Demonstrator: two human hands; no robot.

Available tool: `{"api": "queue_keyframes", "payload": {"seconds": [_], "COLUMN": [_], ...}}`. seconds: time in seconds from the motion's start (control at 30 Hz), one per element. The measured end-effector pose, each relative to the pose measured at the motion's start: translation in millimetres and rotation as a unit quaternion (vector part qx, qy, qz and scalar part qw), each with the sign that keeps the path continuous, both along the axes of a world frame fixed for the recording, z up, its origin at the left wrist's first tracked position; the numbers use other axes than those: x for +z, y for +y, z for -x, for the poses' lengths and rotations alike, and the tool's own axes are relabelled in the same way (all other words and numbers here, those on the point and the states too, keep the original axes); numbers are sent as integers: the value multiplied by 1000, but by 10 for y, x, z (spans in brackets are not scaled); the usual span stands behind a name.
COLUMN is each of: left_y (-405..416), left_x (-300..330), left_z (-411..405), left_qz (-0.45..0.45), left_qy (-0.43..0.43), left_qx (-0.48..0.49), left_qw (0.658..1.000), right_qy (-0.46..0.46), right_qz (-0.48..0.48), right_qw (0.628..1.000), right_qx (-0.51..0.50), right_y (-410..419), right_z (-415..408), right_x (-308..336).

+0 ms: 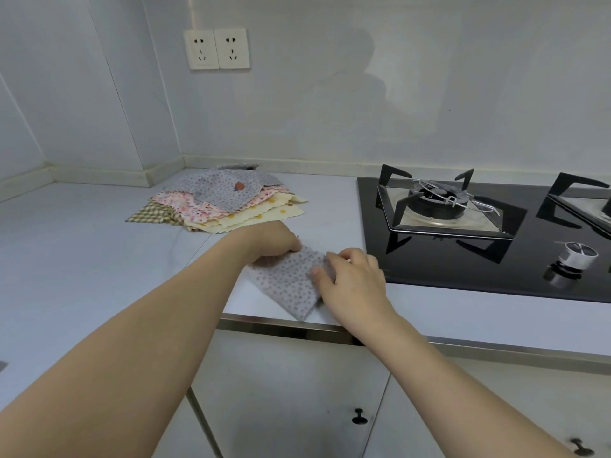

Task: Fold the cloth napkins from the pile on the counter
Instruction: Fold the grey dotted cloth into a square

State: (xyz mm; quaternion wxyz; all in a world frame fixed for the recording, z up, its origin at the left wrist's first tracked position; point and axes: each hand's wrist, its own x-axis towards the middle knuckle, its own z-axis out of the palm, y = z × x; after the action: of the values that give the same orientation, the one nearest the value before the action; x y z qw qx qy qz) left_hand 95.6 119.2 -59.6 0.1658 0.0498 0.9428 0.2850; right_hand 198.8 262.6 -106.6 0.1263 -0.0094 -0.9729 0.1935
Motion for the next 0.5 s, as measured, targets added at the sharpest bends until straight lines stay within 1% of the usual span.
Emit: {"api": "queue_keyframes", "payload": {"seconds": [0.07,0.13,0.2,0.23,0.3,0.37,0.4,0.43,0.5], "left_y": [-47,-112,-177,-207,-261,-302,-317,-327,-343], "left_x": [33,27,18,23,46,56,40,20,-21], "left_z": [-44,-79,-96,-99,-111,-145,-156,-171,-227], "left_qz": [-52,-72,-98,-127,-215,-289,-310,-321,-334], "left_qy": [-6,2,7,3,-18,-45,-56,-67,-94], "left_qx": [10,15,19,21,31,41,42,41,40], "left_qw": [999,997,995,992,976,955,948,944,937], "right_qy": [4,-23,-57,-76,-108,-100,-98,-91,-73], "right_qz": [-67,-108,-80,-54,0,89,171,268,455], "right_qw": [996,991,993,994,993,990,980,959,887], "right_qx": [-53,-74,-68,-63,-51,-43,-39,-31,-11], "right_y": [-17,-11,31,53,62,52,48,46,45], "right_z": [19,53,100,123,140,166,173,181,174], "right_x": [-3,9,84,134,220,211,204,195,215]}}
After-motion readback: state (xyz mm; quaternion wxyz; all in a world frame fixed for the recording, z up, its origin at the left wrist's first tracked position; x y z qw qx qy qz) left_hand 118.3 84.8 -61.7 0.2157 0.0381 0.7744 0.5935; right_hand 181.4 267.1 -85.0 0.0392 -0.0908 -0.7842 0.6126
